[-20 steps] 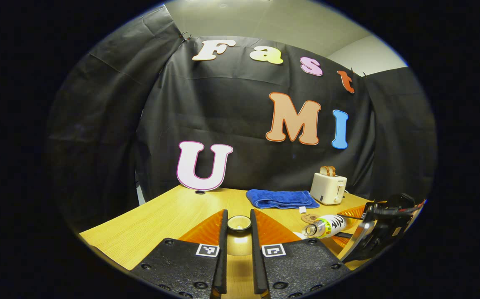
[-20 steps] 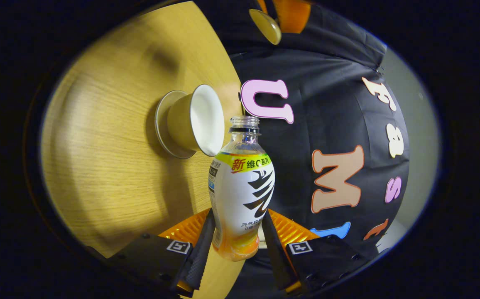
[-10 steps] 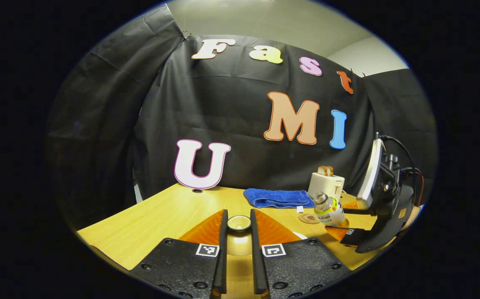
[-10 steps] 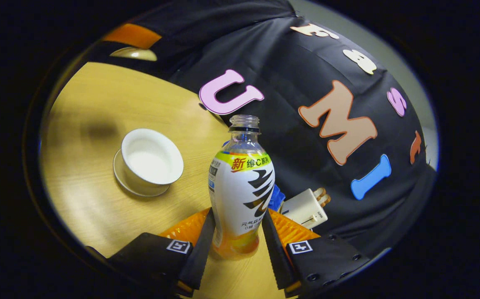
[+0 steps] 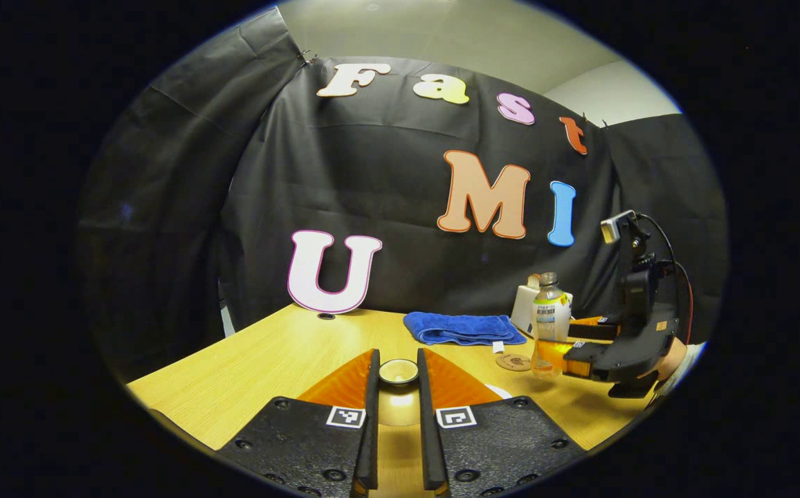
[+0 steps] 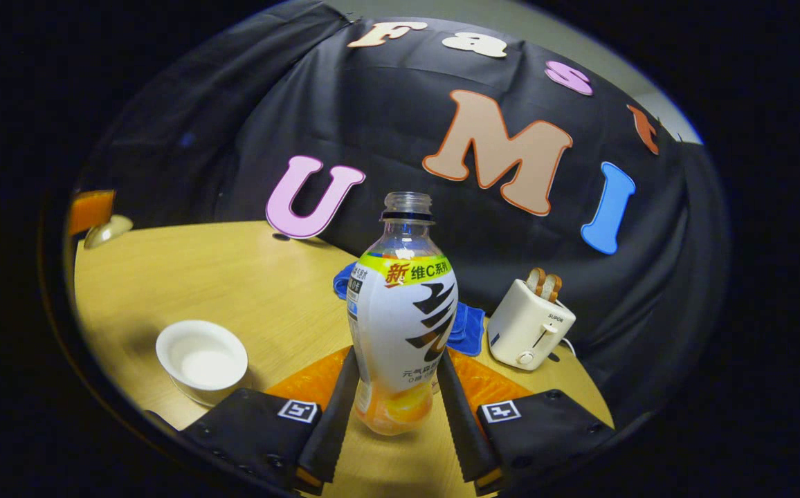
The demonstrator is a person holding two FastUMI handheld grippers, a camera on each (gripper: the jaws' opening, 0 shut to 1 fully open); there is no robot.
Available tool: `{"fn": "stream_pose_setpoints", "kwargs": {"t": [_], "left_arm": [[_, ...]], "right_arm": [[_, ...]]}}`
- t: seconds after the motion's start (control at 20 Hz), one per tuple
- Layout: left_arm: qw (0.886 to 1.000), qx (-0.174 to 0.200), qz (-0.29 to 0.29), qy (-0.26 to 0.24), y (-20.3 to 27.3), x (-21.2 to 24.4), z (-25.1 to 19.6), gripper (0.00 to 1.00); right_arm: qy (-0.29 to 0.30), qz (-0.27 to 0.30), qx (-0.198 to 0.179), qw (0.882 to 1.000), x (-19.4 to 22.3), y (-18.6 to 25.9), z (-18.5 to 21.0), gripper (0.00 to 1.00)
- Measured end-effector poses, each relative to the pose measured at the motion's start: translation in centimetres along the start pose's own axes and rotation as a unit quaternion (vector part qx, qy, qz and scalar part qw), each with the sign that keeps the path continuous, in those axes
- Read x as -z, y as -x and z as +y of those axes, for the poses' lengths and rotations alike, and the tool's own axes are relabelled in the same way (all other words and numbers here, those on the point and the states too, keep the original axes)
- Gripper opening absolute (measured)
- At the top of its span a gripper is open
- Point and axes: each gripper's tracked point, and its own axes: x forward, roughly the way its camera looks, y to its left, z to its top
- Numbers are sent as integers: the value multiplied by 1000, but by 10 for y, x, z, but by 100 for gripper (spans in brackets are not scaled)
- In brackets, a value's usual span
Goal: Open the teacup lid with one hand, grasp the water bottle and pour water into the teacup with the other hand; after pouring, place the water bottle on the coaster and then close the teacup lid.
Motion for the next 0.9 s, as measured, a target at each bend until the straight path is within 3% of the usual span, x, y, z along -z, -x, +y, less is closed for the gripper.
{"fn": "stream_pose_setpoints", "kwargs": {"t": [0.4,0.9], "left_arm": [[1000,6,9,4,-4,8,-2,22],[1000,-2,25,17,-7,18,8,22]], "right_arm": [[-107,-32,41,993,-15,-52,-41,70],[-154,-15,62,986,13,-105,-49,71]]}}
